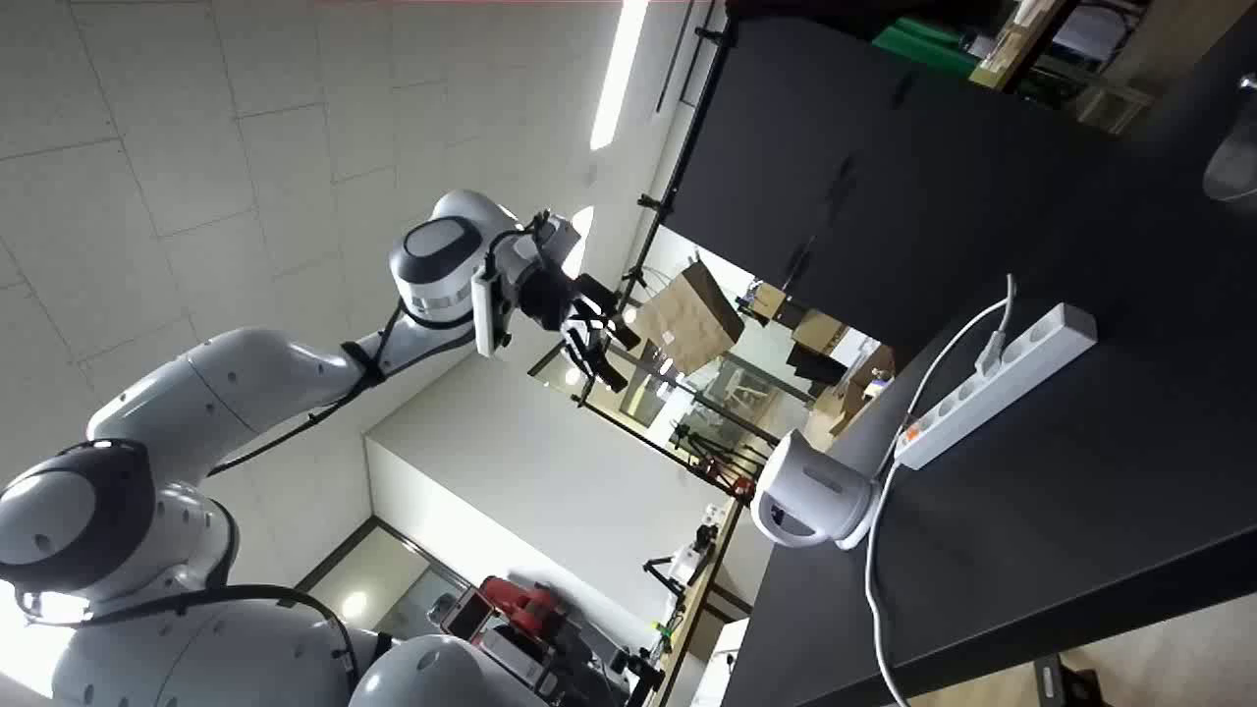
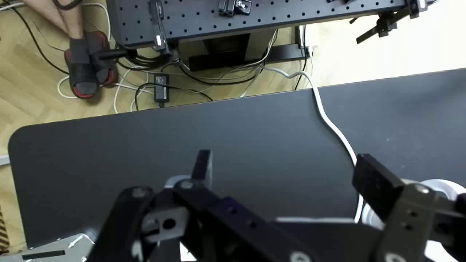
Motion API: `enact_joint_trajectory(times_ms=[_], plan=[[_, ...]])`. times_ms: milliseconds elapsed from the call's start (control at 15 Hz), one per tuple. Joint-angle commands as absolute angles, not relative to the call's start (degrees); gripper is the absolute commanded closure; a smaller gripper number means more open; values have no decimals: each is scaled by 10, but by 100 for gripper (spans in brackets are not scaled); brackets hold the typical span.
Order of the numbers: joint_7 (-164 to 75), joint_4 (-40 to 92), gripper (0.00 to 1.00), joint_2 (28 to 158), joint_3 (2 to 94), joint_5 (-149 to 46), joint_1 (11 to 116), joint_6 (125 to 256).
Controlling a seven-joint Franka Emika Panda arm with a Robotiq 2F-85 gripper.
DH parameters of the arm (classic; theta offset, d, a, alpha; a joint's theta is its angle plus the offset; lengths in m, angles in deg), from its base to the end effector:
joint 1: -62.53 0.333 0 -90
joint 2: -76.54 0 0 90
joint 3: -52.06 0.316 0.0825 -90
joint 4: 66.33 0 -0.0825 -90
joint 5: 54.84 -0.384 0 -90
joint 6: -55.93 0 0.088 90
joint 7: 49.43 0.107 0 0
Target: Switch off the extension cable
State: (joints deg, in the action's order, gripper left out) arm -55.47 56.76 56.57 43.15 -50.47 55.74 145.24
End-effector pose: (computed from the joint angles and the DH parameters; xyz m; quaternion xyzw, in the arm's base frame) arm 0.4035 -0.1285 0.5244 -0.9899 0.0716 0.1220 0.0110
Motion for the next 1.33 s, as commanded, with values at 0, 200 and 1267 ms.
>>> enact_joint_trajectory(times_ms=[0, 200, 1267], plan=[[-555, 566, 0, 567, 432, -505, 556, 1452], [-555, 566, 0, 567, 432, -505, 556, 1452], [-585, 599, 27, 624, 437, -507, 567, 1683]])
